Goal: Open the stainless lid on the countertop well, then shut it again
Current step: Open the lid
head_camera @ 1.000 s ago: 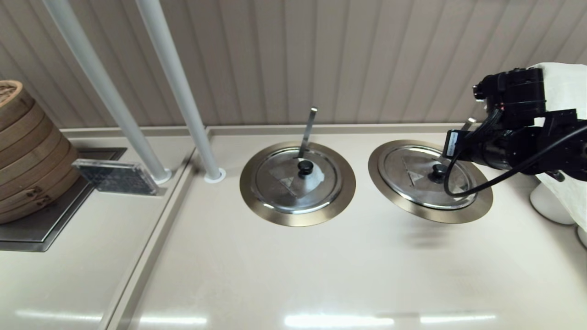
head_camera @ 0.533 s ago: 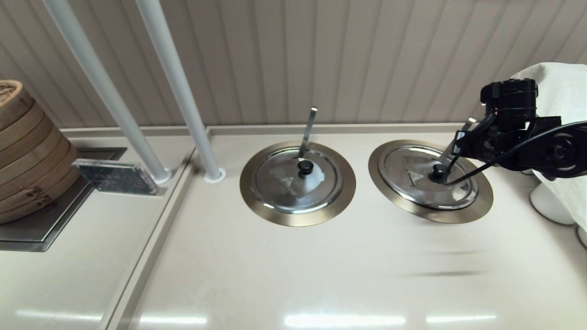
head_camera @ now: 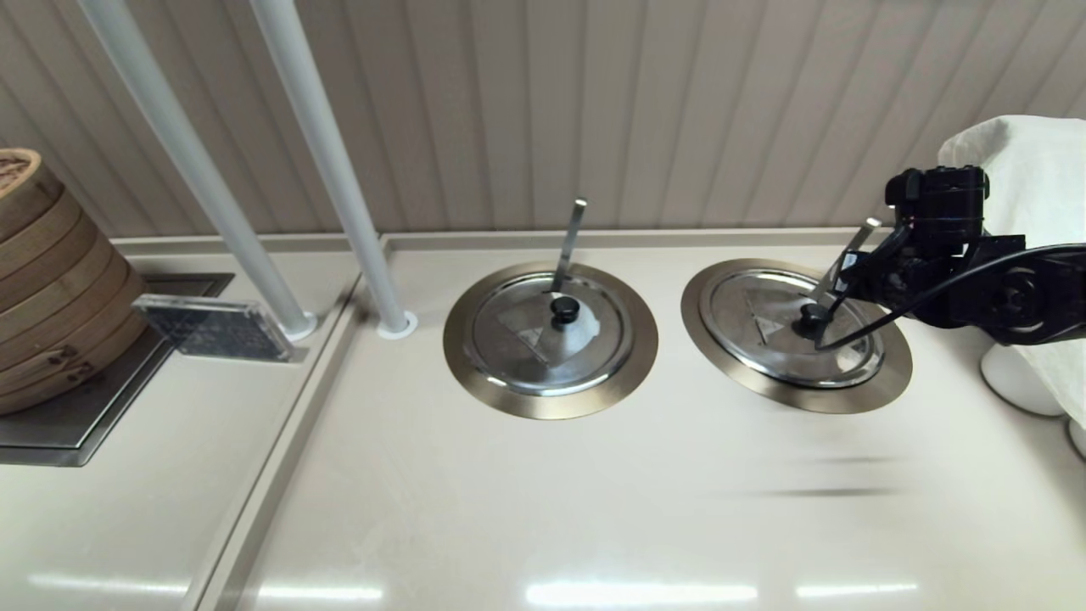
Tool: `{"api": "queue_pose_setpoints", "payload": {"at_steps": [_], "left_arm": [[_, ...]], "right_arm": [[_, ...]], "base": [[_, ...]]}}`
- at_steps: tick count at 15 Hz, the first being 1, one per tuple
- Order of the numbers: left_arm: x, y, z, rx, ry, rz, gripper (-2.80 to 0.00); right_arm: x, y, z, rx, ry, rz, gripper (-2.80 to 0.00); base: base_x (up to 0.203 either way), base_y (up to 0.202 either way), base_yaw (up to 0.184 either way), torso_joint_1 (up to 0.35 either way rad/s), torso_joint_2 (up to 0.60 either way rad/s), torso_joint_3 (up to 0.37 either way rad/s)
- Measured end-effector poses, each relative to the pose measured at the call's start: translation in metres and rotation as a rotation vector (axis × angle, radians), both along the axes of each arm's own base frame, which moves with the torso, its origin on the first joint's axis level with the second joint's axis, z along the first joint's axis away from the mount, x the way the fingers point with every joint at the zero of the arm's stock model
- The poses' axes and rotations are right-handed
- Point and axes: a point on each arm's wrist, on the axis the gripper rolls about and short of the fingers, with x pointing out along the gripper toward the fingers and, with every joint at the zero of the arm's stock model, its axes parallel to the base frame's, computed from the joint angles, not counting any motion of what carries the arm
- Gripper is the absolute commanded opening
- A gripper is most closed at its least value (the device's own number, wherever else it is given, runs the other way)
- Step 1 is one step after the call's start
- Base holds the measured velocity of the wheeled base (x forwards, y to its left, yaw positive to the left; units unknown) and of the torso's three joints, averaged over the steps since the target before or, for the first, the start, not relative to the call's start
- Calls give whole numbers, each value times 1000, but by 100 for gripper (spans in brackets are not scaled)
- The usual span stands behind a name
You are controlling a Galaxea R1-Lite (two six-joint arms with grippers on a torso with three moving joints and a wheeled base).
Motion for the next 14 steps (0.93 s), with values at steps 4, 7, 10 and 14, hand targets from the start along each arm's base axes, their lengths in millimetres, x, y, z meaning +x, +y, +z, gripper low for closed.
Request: {"api": "queue_pose_setpoints", "payload": {"at_steps": [4, 7, 10, 14], "left_arm": [[0, 0, 0, 0, 0, 0, -280], [0, 0, 0, 0, 0, 0, -280], [0, 0, 0, 0, 0, 0, -280], [0, 0, 0, 0, 0, 0, -280]], "right_arm": [[9, 3, -15, 39, -114, 105, 0], [22, 4, -40, 36, -111, 108, 0], [37, 5, -65, 17, -104, 88, 0], [48, 5, -86, 3, -127, 85, 0]], "base": [[0, 0, 0, 0, 0, 0], [0, 0, 0, 0, 0, 0], [0, 0, 0, 0, 0, 0], [0, 0, 0, 0, 0, 0]]}}
